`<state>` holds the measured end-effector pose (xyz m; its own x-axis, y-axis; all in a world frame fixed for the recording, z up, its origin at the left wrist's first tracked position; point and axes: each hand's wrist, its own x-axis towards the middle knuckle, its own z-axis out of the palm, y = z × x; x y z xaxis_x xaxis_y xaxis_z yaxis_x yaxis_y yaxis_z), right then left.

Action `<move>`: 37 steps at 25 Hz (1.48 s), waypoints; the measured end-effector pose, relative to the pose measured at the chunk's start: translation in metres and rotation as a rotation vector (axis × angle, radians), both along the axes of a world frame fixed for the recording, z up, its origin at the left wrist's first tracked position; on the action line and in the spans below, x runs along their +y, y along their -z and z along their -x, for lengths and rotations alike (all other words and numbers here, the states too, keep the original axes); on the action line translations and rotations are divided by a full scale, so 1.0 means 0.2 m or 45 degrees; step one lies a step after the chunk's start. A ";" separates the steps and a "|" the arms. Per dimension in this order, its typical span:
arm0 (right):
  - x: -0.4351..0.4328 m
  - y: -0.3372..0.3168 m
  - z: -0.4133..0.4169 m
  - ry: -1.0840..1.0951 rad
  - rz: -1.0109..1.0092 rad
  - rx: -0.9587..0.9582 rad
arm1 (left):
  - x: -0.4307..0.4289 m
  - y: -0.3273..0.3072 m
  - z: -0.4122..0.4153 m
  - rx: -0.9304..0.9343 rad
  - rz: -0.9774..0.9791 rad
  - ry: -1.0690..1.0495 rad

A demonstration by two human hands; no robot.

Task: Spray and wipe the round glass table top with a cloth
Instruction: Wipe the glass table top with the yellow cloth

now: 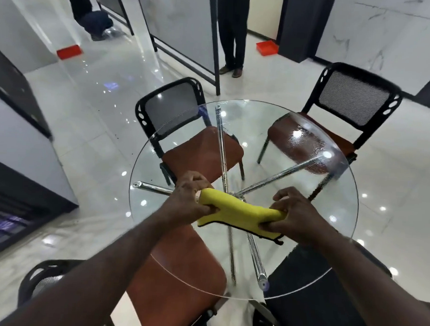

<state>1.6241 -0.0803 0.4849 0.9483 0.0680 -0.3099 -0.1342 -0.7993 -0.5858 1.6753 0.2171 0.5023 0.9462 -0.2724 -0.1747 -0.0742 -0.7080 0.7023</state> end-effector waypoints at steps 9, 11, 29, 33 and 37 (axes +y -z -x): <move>0.24 0.06 0.08 -0.185 -0.685 0.315 | -0.02 -0.05 0.30 0.758 0.998 -0.546; 0.30 0.04 0.11 -0.220 -0.940 0.476 | 0.00 -0.09 0.34 0.772 1.098 -0.526; 0.87 0.15 -0.05 -0.702 -0.100 -0.240 | 0.12 0.26 0.49 0.825 1.799 -1.356; 0.93 0.31 -0.11 -0.534 -0.308 0.312 | 0.15 0.37 0.50 0.927 1.810 -1.294; 0.92 0.49 -0.11 -0.605 -0.097 0.334 | 0.27 0.63 0.54 0.812 1.534 -1.275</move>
